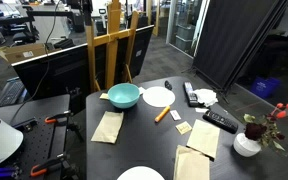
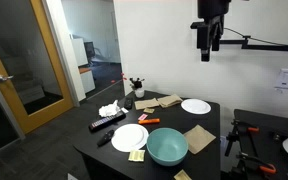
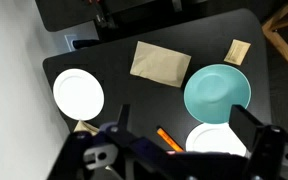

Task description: Slide the bowl to the right

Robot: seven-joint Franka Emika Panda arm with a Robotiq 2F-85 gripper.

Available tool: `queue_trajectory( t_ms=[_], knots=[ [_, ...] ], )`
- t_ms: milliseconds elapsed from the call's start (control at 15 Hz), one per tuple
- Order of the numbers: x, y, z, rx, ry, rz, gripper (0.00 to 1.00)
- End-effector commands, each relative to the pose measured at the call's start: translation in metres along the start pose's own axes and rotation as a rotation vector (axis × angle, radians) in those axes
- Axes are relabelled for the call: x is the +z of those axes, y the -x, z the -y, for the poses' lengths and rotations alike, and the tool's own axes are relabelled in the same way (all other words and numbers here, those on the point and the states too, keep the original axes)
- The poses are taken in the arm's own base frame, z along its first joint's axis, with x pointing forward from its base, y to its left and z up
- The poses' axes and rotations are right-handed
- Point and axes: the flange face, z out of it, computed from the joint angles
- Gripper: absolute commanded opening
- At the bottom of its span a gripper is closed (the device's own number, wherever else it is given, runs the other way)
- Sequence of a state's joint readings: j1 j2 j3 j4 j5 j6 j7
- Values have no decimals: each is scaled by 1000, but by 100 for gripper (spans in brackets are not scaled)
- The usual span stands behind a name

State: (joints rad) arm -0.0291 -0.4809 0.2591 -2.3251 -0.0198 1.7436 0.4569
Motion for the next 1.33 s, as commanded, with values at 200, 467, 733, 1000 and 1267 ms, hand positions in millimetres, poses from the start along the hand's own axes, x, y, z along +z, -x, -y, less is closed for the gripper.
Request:
queue_trajectory(
  t_ms=[200,467,733,1000,1267],
  knots=[
    [0,0,0,0,0,1,100],
    [8,3,8,-18,-15,-31,100],
    [31,1,15,-15,-58,-100,100],
    [74,-6,19,-14,-100,-99,100],
    [127,-17,25,-5,-154,-86,100]
  ],
)
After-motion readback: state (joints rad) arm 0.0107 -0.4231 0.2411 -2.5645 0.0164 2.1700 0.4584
